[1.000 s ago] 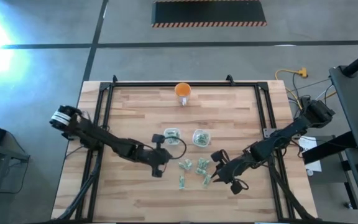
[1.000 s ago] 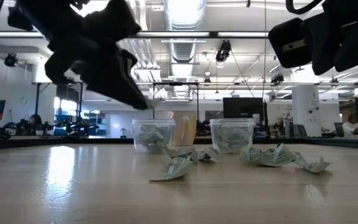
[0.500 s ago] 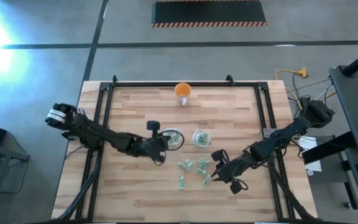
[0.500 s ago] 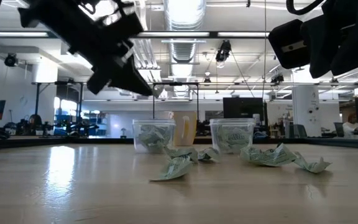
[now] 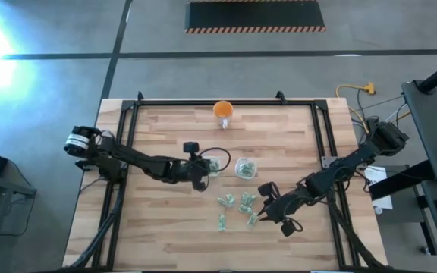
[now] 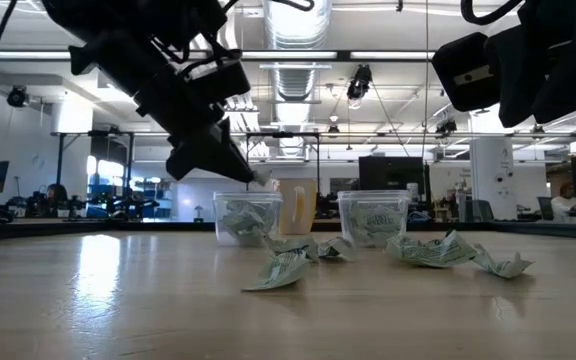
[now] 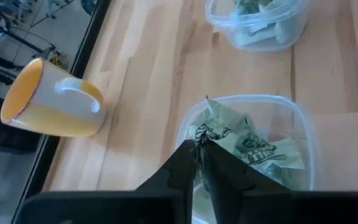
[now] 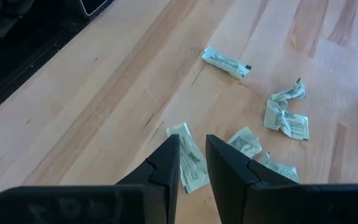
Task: Pick and place Stevia / Truvia into bins
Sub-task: Put the green stevia packet into the left transparent container
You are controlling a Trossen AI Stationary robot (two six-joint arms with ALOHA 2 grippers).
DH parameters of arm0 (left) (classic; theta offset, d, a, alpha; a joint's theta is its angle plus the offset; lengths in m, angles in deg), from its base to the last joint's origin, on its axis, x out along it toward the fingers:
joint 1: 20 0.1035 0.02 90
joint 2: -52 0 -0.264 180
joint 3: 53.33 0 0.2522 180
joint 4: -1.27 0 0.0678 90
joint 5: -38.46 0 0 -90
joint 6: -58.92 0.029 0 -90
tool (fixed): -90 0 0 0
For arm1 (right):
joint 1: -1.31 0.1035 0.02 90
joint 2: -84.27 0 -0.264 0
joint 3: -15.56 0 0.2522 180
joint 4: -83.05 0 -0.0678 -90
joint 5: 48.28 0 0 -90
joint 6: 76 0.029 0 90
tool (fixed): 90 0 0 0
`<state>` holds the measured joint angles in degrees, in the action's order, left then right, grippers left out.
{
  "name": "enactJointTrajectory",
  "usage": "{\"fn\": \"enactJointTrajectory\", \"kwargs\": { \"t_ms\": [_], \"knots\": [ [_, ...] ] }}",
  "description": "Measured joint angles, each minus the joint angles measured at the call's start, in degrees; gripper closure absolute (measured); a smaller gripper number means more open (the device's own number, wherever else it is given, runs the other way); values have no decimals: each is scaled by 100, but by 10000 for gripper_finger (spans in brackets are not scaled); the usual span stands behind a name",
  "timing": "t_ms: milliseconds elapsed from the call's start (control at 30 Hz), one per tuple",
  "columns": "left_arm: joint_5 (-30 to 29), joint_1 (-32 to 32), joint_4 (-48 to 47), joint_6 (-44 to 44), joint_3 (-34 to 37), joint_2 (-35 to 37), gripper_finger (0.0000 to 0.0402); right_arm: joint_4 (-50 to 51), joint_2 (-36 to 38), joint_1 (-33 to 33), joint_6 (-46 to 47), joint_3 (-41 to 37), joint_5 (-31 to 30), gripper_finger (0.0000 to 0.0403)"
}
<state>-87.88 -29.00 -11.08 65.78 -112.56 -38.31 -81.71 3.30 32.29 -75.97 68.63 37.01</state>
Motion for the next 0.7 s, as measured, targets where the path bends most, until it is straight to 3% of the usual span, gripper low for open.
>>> {"fn": "enactJointTrajectory", "kwargs": {
  "t_ms": [300,500,700],
  "knots": [
    [17,0,28,3,-28,-1,310,6,0,0,29,0,0,335],
    [31,0,28,-6,-49,-1,288,8,0,0,44,0,2,335],
    [802,-6,-334,0,-93,-1,288,6,0,0,46,-4,2,335]
  ]
}}
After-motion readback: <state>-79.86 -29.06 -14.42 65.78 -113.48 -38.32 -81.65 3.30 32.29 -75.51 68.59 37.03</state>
